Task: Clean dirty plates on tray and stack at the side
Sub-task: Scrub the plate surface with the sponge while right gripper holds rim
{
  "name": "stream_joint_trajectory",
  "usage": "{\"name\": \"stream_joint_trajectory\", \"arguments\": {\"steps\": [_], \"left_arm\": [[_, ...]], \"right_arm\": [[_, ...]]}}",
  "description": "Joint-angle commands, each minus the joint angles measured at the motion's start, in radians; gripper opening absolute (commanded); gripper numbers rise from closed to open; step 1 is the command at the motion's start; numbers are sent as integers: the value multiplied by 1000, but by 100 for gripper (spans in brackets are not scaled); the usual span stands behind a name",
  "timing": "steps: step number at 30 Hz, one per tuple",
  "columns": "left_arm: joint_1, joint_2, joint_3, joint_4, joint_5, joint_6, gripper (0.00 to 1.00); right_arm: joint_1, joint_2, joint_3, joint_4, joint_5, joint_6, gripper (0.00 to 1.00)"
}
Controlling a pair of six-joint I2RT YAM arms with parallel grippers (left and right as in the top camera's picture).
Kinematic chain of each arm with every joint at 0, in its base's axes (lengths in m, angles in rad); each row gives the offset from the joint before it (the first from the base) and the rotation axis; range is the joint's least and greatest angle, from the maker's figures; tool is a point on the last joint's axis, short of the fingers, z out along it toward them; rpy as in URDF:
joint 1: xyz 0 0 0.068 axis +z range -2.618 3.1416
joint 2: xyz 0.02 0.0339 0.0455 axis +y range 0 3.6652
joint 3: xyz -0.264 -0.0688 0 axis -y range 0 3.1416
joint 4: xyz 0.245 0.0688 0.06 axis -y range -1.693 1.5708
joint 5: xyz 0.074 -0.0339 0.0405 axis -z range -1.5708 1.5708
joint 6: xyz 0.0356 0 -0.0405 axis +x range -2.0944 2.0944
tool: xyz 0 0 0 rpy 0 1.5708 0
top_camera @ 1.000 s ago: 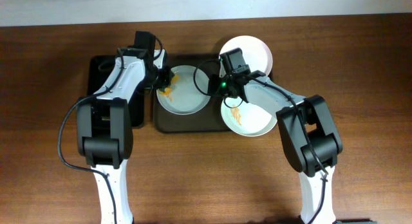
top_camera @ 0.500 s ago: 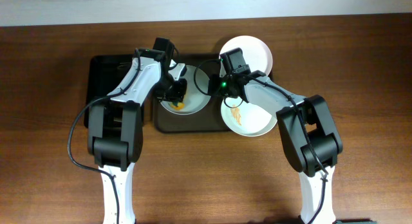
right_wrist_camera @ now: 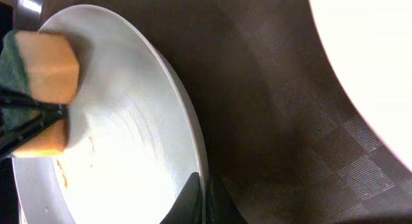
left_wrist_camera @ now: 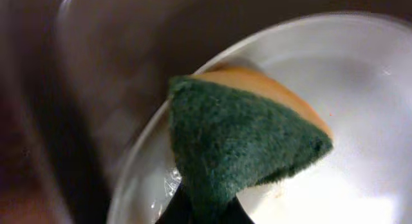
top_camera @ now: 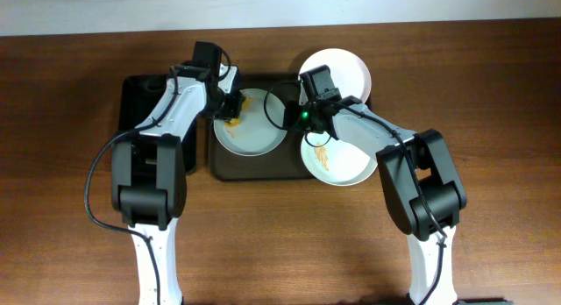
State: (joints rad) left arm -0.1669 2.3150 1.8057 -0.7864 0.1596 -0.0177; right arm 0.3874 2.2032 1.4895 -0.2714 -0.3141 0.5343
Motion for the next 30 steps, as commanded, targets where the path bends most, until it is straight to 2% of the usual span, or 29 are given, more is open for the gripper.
{"name": "stream_joint_trajectory", "arguments": {"steps": [1,7,12,21,30], "left_arm": [[3,58,-36,-87,-170,-71,1],[-22,58,-36,-241,-45,-72,1],[-68,58,-36,-188,112,-63,1],[-79,77,-38,-125,47,-64,1],[-20,81,-38,-364,27,-24,1]], "right_arm": [[-3,11,13,3,-4,-2,4],[-3,11,13,3,-4,-2,4],[-3,11,13,6,-4,-1,4],[-3,11,13,6,-4,-2,4],[-3,11,13,7,-4,-2,4]]}}
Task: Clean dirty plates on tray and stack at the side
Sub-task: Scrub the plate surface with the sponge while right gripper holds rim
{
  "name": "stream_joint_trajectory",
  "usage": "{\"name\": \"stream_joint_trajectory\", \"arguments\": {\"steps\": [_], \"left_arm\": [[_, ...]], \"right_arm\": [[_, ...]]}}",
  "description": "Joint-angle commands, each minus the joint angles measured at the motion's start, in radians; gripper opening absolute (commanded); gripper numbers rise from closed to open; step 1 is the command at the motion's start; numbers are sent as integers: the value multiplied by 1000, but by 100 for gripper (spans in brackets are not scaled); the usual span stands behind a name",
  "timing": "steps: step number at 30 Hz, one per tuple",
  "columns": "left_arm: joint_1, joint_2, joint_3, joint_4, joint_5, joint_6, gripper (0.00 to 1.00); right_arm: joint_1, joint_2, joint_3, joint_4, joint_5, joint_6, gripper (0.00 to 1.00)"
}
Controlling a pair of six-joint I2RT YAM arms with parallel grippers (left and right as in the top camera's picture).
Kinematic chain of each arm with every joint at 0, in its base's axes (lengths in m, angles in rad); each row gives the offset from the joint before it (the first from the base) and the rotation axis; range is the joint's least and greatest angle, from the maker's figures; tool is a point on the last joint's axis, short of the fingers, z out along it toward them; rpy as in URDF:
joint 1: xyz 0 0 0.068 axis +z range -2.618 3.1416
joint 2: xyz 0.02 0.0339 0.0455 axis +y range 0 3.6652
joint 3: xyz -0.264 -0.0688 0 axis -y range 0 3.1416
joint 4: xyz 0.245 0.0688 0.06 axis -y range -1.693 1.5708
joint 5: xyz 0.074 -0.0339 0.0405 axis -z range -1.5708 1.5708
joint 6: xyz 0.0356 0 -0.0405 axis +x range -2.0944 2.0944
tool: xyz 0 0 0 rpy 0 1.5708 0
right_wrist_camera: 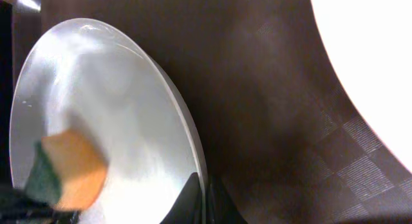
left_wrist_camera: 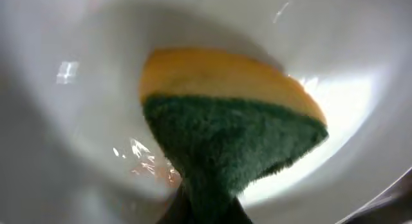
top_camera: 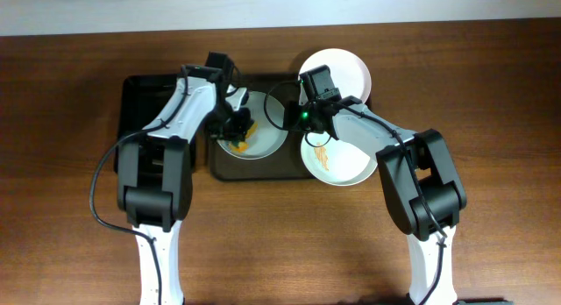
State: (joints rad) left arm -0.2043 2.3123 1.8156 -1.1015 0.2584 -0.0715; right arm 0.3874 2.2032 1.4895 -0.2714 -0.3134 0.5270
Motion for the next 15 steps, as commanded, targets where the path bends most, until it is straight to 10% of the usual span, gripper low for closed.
{"name": "stream_joint_trajectory", "arguments": {"steps": [1,10,15], "left_arm": [[18,84,-48,-51,-73,45,1],[8,135,-48,200,-286,45,1],[-5,175,-48,97,-273,38,1]], "right_arm": [[-3,11,13,7,-5,6,4],[-3,11,13,7,-5,6,4],[-3,11,13,8,-5,6,4]]}}
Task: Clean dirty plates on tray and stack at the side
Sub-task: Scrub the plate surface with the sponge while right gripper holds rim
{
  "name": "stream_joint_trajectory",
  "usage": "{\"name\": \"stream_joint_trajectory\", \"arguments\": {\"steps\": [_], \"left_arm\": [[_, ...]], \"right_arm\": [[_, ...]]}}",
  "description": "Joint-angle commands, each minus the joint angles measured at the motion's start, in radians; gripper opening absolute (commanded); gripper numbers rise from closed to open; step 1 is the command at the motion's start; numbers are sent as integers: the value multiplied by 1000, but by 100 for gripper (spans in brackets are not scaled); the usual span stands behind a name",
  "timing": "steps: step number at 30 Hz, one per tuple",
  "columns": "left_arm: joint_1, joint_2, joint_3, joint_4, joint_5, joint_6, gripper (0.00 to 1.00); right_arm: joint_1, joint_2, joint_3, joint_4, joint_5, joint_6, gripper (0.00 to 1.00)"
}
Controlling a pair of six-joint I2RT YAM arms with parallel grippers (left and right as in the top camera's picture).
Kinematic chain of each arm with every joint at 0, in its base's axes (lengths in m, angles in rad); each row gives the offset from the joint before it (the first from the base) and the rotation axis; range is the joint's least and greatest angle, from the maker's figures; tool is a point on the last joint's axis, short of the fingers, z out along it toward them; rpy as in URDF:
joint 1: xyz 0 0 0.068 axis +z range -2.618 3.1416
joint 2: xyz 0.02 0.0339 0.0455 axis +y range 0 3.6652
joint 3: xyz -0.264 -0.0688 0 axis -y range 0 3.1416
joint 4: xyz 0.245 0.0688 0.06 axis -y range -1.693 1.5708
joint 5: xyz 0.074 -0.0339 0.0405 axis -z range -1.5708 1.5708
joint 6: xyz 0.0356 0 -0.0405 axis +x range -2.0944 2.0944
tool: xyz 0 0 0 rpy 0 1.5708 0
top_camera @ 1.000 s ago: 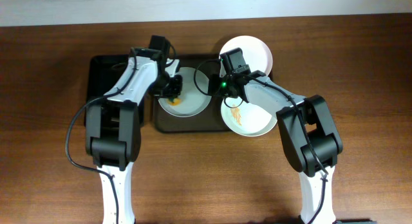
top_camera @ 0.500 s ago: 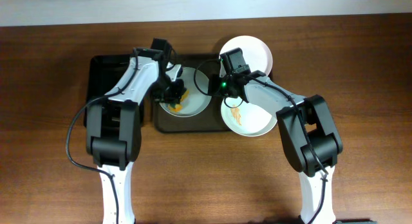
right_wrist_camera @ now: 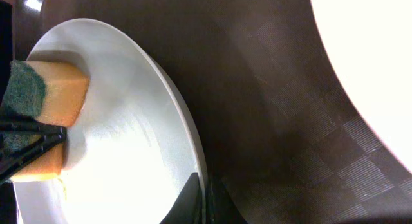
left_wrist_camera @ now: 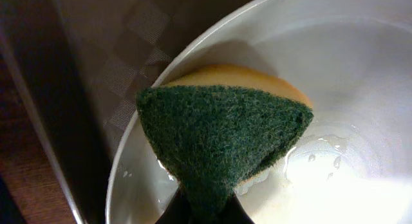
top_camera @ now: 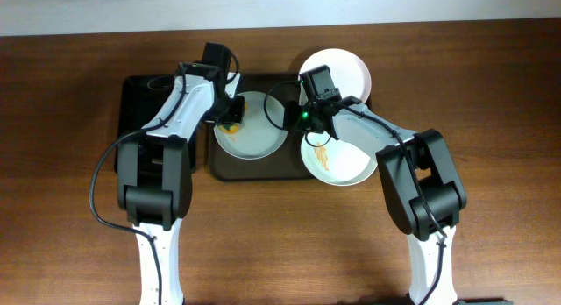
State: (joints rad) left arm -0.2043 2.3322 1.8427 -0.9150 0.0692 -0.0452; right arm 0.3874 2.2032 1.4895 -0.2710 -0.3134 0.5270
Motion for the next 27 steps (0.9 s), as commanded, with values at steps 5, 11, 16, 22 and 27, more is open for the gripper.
{"name": "stream_joint_trajectory", "arguments": {"steps": [5,11,16,22,27], "left_arm": [[-12,155,-73,-267,9,13,1],[-11,155,-73,-368,89,67,1],[-11,155,-73,-307,439,256,1],[-4,155,-73,-277,466,283,1],[33,155,-73,-243,393,240,1]], "right_arm": [[-3,11,13,15,-5,6,4],[-3,11,13,18,-6,6,4],[-3,11,13,18,-9,6,4],[-3,11,13,18,-9,6,4],[-3,11,13,17,-9,6,4]]}}
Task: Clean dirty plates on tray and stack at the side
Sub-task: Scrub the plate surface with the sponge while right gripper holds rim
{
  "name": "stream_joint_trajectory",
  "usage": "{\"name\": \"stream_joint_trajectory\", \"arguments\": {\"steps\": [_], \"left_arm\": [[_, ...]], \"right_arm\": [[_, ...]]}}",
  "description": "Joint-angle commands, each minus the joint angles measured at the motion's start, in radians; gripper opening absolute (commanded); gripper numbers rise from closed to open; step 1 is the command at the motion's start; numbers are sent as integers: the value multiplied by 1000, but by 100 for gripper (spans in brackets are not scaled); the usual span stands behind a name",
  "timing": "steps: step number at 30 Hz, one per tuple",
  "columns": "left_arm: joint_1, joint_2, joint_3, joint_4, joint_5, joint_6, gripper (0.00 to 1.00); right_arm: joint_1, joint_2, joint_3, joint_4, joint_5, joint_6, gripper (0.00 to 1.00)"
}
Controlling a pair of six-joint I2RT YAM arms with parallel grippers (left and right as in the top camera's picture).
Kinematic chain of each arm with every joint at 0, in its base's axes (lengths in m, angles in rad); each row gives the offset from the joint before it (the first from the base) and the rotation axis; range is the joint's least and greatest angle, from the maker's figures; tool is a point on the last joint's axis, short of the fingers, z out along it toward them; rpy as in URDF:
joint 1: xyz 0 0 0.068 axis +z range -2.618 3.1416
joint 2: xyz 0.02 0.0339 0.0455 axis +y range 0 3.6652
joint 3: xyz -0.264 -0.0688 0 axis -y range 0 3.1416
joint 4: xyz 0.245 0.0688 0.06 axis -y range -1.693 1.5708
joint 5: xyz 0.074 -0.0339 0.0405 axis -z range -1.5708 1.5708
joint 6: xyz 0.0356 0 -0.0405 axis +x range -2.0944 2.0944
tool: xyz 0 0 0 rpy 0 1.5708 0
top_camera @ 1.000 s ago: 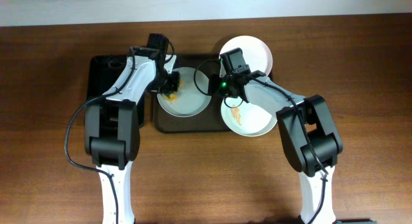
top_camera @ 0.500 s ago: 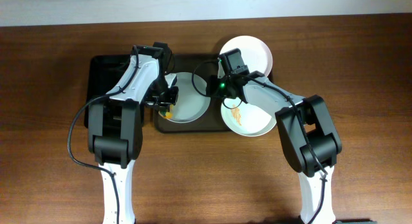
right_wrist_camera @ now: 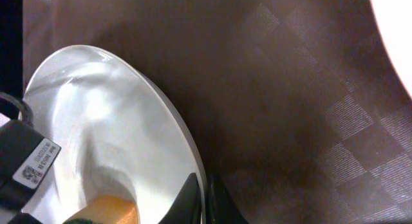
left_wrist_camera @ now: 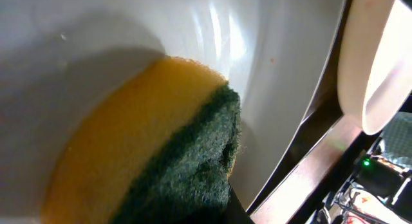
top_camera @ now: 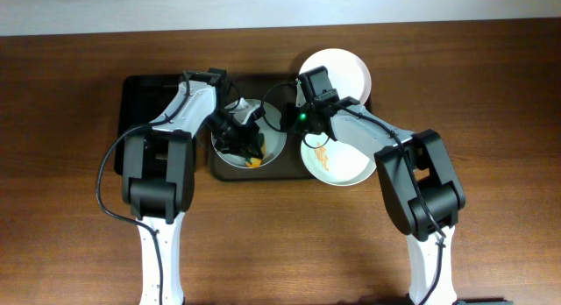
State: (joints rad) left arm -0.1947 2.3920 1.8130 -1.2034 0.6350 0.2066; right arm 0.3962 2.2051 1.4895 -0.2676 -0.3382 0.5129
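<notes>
A white plate (top_camera: pixel 267 137) lies on the dark brown tray (top_camera: pixel 230 171). My left gripper (top_camera: pixel 245 152) is shut on a yellow and green sponge (left_wrist_camera: pixel 135 159), which presses against the plate's inner surface (left_wrist_camera: pixel 193 37) near its front side. My right gripper (top_camera: pixel 287 121) is shut on the plate's right rim (right_wrist_camera: pixel 193 166), one finger inside and one outside. The sponge's orange corner (right_wrist_camera: pixel 112 210) shows low in the right wrist view. A second plate (top_camera: pixel 335 162) streaked with orange sits at the tray's right end.
A clean white plate (top_camera: pixel 344 70) lies at the back right, beyond the tray. A black tray (top_camera: pixel 140 99) sits to the left under my left arm. The brown wooden table (top_camera: pixel 280 244) runs on in front of the tray.
My left gripper has moved the sponge from the plate's far left rim to its near part. My right gripper still pinches the rim in the same place.
The sponge was first at the plate's left rim, next to orange smears. It was then lower in the bowl of the plate, then back at the far left rim, and now at the near side. My right gripper held the rim throughout.
</notes>
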Motion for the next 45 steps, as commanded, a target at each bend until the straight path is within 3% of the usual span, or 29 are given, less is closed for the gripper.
{"name": "stream_joint_trajectory", "arguments": {"steps": [1,4,11,14,20,25,31,35,39,45], "left_arm": [[34,95,-43,52,-233,-59,1],[62,95,-43,101,-391,-158,1],[53,95,-43,402,-354,-183,1],[43,95,-43,464,-354,-220,1],[40,95,-43,311,-320,-208,1],[40,95,-43,183,-98,-21,1],[48,95,-43,187,-112,-10,1],[71,95,-43,294,-285,-195,1],[78,95,-38,403,-377,-277,1],[21,94,53,237,-669,-319,1]], "right_arm": [[-11,9,13,14,16,21,4],[-11,9,13,14,16,21,4],[-11,9,13,14,16,24,4],[-11,9,13,14,16,24,4],[-11,9,13,15,16,24,4],[-12,9,13,14,11,24,4],[-13,9,13,14,8,24,4],[-19,9,13,14,5,24,4],[-19,9,13,14,5,24,4],[-19,9,13,14,5,24,4]]}}
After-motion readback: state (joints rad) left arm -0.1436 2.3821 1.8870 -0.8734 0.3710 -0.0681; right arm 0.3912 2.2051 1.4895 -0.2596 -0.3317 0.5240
